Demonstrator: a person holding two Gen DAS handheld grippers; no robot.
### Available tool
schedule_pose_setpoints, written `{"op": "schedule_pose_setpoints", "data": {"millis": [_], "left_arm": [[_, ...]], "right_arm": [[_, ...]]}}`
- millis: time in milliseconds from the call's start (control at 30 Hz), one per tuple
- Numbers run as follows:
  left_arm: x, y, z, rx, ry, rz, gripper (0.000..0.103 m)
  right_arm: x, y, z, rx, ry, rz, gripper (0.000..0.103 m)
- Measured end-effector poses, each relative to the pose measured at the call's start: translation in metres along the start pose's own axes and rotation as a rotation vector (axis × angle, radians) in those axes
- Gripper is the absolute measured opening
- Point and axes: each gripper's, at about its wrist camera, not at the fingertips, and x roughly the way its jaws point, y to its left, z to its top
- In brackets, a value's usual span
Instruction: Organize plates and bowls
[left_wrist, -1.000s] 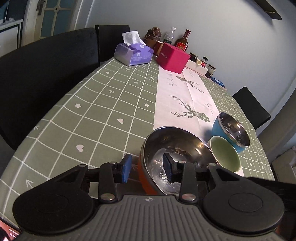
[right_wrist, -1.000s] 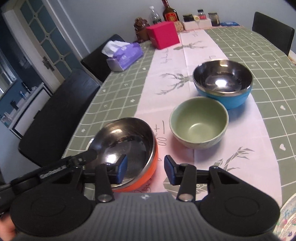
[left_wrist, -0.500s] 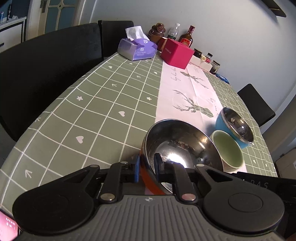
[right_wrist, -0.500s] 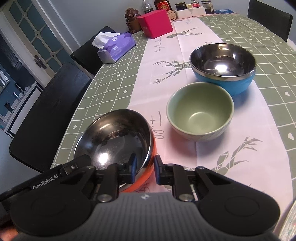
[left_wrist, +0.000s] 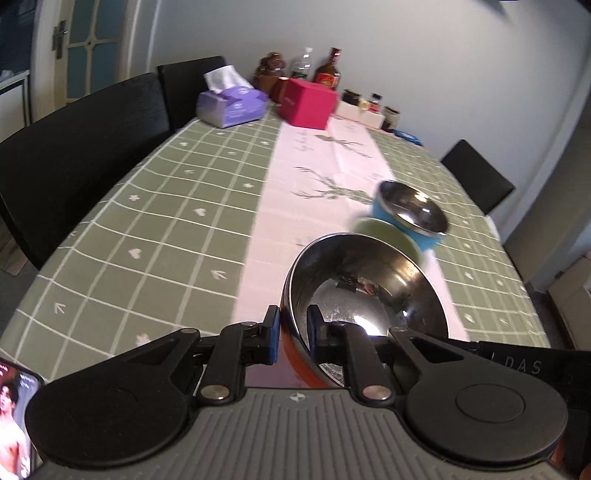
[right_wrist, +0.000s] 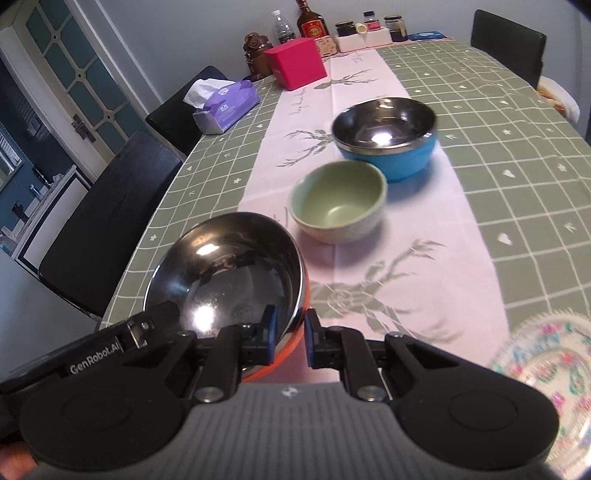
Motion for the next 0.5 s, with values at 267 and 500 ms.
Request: {"op": "schedule_pose_setpoints", "data": {"millis": [267,500], "left_arm": [[-0.020,-0.018,-0.027,0.054,0.025,-0.075,0.016],[-0.026,-0.022,-0.046,0.053,0.064,-0.107,0.017]], "right_arm": [[-0.036,-0.033,-0.037,0.062,-0.007,0.004,0.013],[-0.049,-0.044,-0.060,0.091,-0.015,-0.002,0.013]]}}
